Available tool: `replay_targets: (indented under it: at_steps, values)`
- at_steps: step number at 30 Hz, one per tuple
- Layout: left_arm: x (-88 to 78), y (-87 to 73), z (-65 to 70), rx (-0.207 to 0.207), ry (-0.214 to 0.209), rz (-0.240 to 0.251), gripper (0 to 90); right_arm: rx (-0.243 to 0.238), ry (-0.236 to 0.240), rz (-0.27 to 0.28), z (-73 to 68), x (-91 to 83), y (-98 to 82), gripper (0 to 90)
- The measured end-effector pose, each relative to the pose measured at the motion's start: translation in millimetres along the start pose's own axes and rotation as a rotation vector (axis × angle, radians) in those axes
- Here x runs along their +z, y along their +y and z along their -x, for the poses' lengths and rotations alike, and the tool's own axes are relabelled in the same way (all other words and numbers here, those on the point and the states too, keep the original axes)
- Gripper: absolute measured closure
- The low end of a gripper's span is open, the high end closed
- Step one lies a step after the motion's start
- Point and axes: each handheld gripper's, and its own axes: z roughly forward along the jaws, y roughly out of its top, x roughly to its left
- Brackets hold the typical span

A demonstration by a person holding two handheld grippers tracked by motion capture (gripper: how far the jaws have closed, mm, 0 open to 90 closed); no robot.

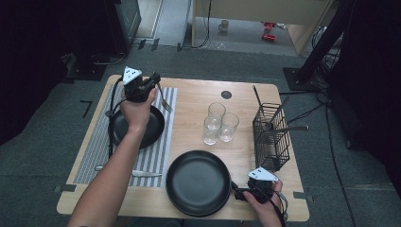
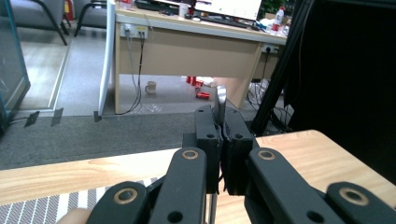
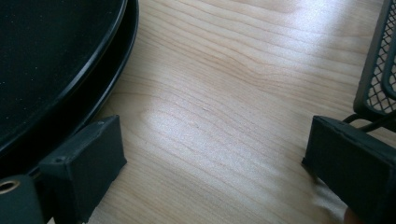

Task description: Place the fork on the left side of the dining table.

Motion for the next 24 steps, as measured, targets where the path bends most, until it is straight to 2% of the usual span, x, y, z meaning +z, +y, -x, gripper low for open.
replay_targets:
  at_steps: [3, 11, 14, 17, 19, 21, 24]
  values:
    - [7.6, -1.2, -5.5, -0.023, 0.015, 0.011, 88.8, 0.000, 0.000, 0.000, 0.0, 0.0, 0.0, 4.6]
    - [25.3, -1.6, -15.2, -0.025, 0.065, 0.020, 88.8, 0.000, 0.000, 0.000, 0.0, 0.0, 0.0, 4.6]
    - [30.0, -2.4, -20.4, -0.045, 0.082, 0.049, 88.8, 0.000, 0.000, 0.000, 0.0, 0.0, 0.0, 4.6]
    - [36.5, -1.4, -27.1, -0.043, 0.097, 0.032, 88.8, 0.000, 0.000, 0.000, 0.0, 0.0, 0.0, 4.6]
    - [41.0, 0.5, -31.5, -0.065, 0.096, 0.028, 88.8, 0.000, 0.000, 0.000, 0.0, 0.0, 0.0, 4.6]
    - [43.6, 0.7, -34.6, -0.081, 0.107, 0.049, 88.8, 0.000, 0.000, 0.000, 0.0, 0.0, 0.0, 4.6]
    - [50.2, 1.8, -40.1, -0.085, 0.120, 0.031, 88.8, 0.000, 0.000, -0.001, 0.0, -0.1, 0.0, 4.6]
